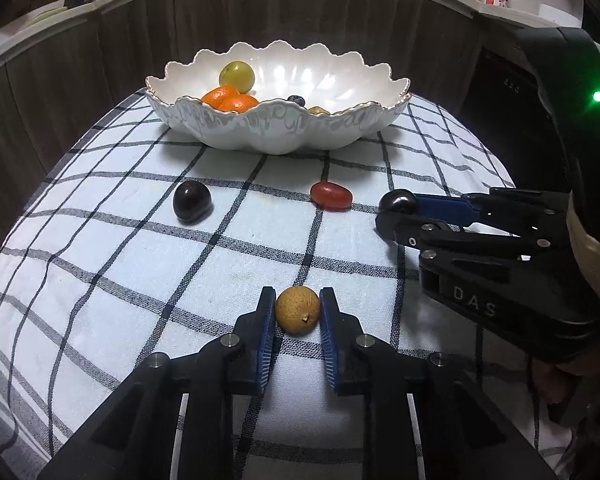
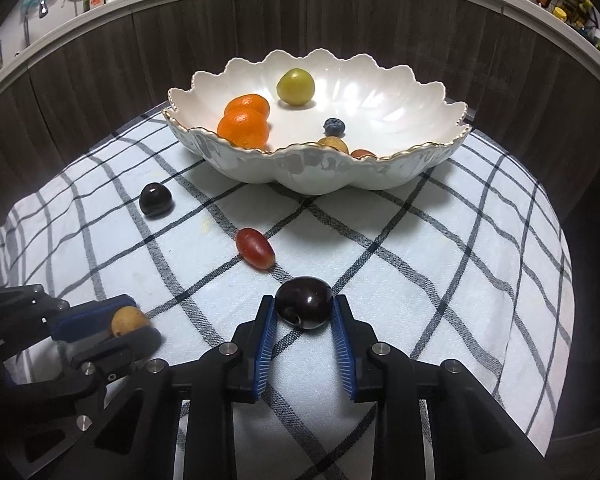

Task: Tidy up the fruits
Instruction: 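Lower the right gripper around a dark purple grape while the left gripper lowers around a longan, then close the right gripper on the dark grape while the left gripper grasps the longan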

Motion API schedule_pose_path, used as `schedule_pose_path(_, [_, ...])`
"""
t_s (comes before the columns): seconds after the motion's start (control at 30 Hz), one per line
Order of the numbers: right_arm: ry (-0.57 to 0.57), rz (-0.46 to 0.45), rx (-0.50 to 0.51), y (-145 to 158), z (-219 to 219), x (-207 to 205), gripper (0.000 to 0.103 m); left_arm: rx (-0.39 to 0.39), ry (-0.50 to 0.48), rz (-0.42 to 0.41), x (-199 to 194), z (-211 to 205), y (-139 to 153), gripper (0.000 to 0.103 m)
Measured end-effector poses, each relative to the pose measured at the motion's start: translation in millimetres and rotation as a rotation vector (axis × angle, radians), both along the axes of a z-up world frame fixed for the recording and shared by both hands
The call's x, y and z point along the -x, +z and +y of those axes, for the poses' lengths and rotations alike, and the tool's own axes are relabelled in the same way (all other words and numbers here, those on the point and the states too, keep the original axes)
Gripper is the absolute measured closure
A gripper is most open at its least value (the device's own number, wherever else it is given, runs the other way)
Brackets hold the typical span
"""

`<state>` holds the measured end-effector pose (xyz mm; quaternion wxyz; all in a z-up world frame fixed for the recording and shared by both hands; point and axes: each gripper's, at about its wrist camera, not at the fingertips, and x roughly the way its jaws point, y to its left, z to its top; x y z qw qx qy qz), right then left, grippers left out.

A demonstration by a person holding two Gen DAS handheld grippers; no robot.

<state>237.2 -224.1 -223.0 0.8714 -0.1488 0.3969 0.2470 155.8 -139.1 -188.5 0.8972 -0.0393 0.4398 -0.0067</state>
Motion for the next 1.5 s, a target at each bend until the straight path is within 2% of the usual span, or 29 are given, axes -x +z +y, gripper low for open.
schedule_pose_path(0.5, [-0.028, -0.016, -0.02, 16, -2, 11, 0.074, 0.006, -0.017, -0.009, 2, 5, 13, 0.081])
schedule_pose_path(1.5, [-0.14, -0.117, -0.041, 94, 11, 56, 0.074, 0.061, -0.118, -0.078, 13, 31, 78, 0.08])
